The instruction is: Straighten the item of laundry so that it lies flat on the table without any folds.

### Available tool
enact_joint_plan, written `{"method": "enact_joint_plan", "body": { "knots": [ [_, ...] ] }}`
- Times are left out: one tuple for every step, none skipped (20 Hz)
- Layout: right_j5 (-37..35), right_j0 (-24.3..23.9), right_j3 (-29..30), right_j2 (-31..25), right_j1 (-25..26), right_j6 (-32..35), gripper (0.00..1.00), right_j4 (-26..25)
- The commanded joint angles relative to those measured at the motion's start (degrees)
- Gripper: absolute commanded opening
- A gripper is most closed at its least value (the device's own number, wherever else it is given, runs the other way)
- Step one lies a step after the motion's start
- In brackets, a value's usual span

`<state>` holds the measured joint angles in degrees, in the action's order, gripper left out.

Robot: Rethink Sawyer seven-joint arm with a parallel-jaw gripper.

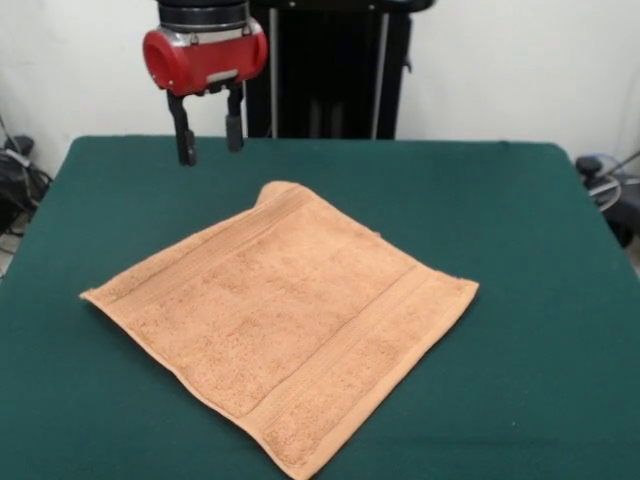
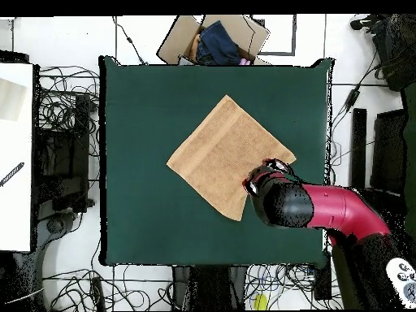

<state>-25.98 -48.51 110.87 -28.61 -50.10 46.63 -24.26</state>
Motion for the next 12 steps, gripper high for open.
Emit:
{"method": "enact_joint_plan", "body": {
  "knots": [
    [3.72, 1.14, 4.35, 3.96, 1.42, 15.25, 1.00, 1.78],
    [4.27, 0.82, 4.62, 3.93, 1.85, 15.02, 1.00, 1.84],
    [4.87, 0.64, 4.79, 4.07, 2.43, 14.88, 1.00, 1.74],
    [5.29, 0.26, 5.12, 4.04, 2.86, 14.50, 1.00, 1.65],
    [5.70, -0.06, 5.57, 4.08, 3.17, 14.31, 1.00, 1.52],
    [6.01, -0.23, 5.93, 4.28, 3.45, 14.08, 1.00, 1.21],
    [6.47, -0.36, 6.28, 4.55, 3.74, 13.98, 1.00, 0.79],
    [7.07, -0.53, 6.73, 4.79, 3.90, 14.02, 1.00, 0.46],
    [7.73, -0.63, 7.01, 5.07, 4.08, 14.04, 1.00, 0.06],
    [8.55, -0.80, 7.37, 5.20, 4.16, 14.03, 1.00, -0.32],
    [8.79, -0.60, 7.54, 5.70, 4.18, 14.24, 1.00, -0.55],
    [9.03, -0.39, 7.71, 6.21, 4.19, 14.45, 1.00, -0.77]
  ]
}}
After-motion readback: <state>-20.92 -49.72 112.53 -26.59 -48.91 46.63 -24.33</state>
